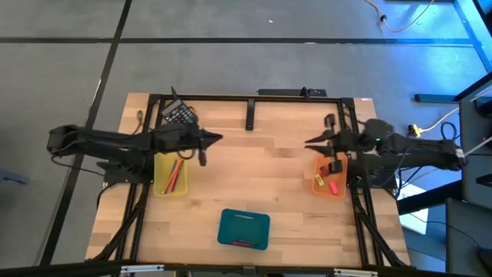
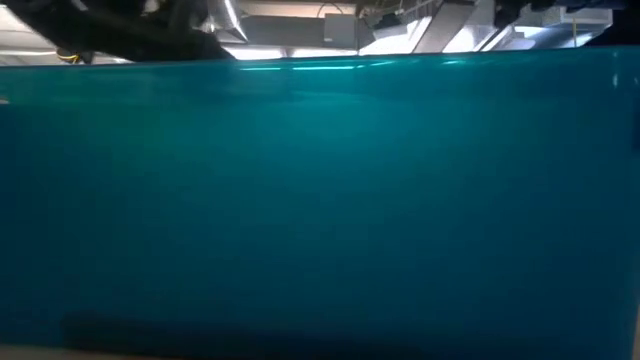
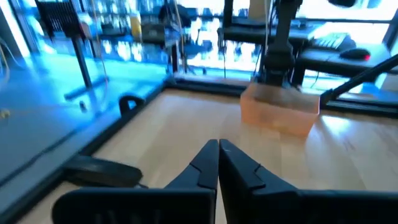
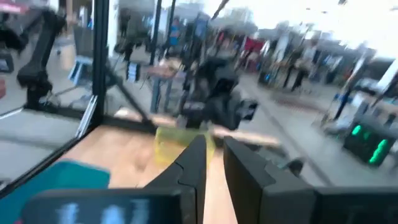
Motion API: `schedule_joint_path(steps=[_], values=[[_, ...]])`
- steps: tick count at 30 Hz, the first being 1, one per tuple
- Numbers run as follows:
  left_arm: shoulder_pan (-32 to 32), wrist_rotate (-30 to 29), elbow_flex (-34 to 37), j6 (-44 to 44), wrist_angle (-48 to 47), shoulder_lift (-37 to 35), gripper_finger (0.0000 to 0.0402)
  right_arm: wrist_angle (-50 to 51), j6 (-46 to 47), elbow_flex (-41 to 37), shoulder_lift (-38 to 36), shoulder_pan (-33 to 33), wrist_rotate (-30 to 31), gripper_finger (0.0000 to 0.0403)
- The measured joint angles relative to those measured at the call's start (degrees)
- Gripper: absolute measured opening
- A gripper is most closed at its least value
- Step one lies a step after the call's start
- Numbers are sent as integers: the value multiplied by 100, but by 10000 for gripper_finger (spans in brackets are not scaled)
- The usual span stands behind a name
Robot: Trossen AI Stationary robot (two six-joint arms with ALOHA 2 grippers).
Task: Sort crayons/erasers/pens/pencils in bins
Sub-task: Return to Home Position
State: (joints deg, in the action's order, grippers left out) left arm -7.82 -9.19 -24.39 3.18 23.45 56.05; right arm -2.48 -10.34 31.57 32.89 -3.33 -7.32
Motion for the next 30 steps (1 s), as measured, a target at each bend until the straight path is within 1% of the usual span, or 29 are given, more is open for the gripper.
schedule_joint_path(steps=[3, 5, 10, 14, 18, 22, 24, 26, 28, 30], values=[[-34, -7, 426, -205, 113, -717, 3, 81, -120, 0, -416, -101, 3, 60], [-80, -4, 756, -325, 347, -1122, 5, 84, -231, -59, -589, -183, -4, 60], [-242, 123, 1461, -395, 592, -1838, 1, -61, -346, -481, -780, -434, -92, 60], [-330, 238, 1847, -371, 591, -2345, 4, -219, -60, -802, -883, -637, -282, 60], [-347, 295, 2104, -349, 553, -2847, 3, -120, 277, -961, -1057, -768, -344, 60], [-347, 295, 2280, -328, 500, -3332, 2, 244, 255, -1151, -1357, -894, -336, 60], [-347, 295, 2386, -213, 422, -3544, 4, 135, 273, -1391, -1560, -1052, -254, 60], [-340, 295, 2395, -79, 149, -3727, 3, -135, 419, -1638, -1769, -1252, -269, 60], [-307, 295, 2395, 43, -178, -3899, 1, -354, 583, -1831, -1977, -1451, -499, 60], [-248, 295, 2395, 81, -412, -4046, 2, -401, 730, -1935, -2141, -1640, -876, 60]])
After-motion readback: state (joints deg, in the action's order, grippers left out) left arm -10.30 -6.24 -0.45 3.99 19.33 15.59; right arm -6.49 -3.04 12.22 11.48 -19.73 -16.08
